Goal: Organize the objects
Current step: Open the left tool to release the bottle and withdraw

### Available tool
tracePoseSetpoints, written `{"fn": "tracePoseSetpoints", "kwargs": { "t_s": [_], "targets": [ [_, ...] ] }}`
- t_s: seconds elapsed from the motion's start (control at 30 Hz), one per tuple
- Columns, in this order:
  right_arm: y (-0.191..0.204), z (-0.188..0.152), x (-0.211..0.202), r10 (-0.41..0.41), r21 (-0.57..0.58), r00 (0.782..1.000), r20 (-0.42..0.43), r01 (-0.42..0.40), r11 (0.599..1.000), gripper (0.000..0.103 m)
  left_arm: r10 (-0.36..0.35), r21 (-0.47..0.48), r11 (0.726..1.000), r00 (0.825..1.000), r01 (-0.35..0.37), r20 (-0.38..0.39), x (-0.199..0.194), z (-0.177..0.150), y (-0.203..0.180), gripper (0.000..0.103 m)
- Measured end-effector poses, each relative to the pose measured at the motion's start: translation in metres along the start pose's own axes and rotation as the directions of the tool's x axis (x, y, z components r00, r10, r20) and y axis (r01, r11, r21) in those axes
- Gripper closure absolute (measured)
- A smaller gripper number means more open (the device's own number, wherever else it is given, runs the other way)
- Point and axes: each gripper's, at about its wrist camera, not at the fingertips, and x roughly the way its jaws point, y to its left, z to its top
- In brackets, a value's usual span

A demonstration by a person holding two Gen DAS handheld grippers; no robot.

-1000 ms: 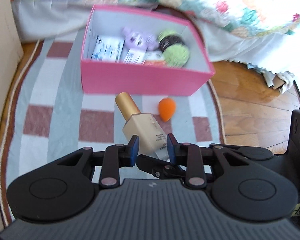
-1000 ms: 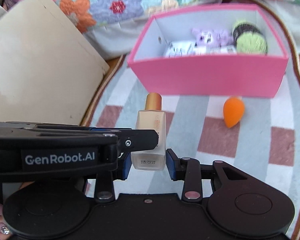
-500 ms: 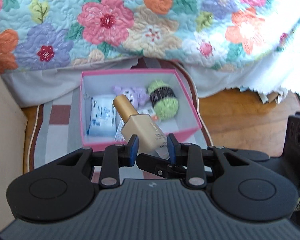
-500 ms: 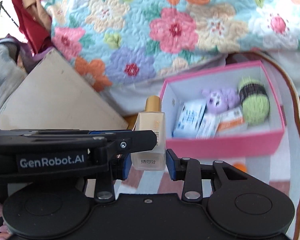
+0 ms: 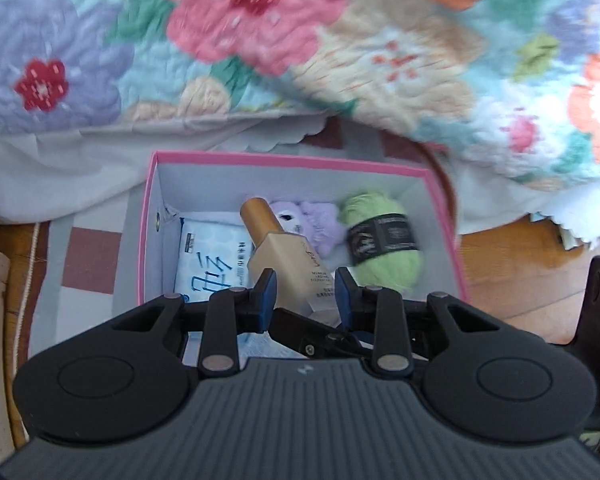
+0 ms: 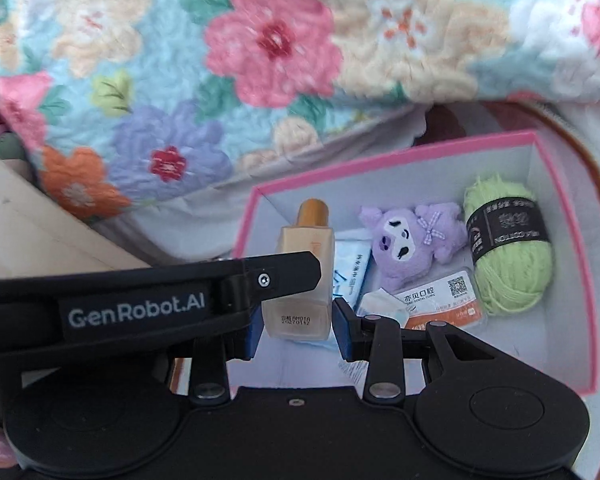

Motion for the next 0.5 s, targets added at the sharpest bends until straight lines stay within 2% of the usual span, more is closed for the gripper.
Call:
{"fn": "tracePoseSetpoints", "kwargs": {
  "t_s": [0.17, 0.27, 0.37, 0.43, 0.5],
  "targets": [
    [-0.004, 0.005, 0.053, -0.080, -0.039, 0.995, -0.050, 0.079, 0.996, 0.061, 0.007, -0.089, 0.996, 0.998, -0.013, -0.060, 0.049, 0.010, 0.030, 0.073],
    [-0.011, 0.006, 0.082, -0.080, -0.022, 0.994, -0.081, 0.078, 0.997, 0.062, 0.032, -0.101, 0.994, 0.995, -0.041, -0.089, 0.067, 0.010, 0.045, 0.074],
    [-0.008, 0.003, 0.100, -0.086, -0.055, 0.990, -0.115, 0.080, 0.995, 0.061, 0.034, -0.087, 0.995, 0.995, -0.043, -0.097, 0.069, 0.008, 0.050, 0.078],
    [-0.004, 0.000, 0.100, -0.098, -0.105, 0.988, -0.119, 0.086, 0.991, 0.058, 0.039, -0.076, 0.996, 0.994, -0.047, -0.104, 0.065, 0.006, 0.047, 0.078],
    [-0.003, -0.002, 0.091, -0.070, -0.135, 0.989, -0.130, 0.052, 0.990, 0.058, 0.046, -0.056, 0.997, 0.995, -0.051, -0.087, 0.054, 0.003, 0.042, 0.075]
  ]
}}
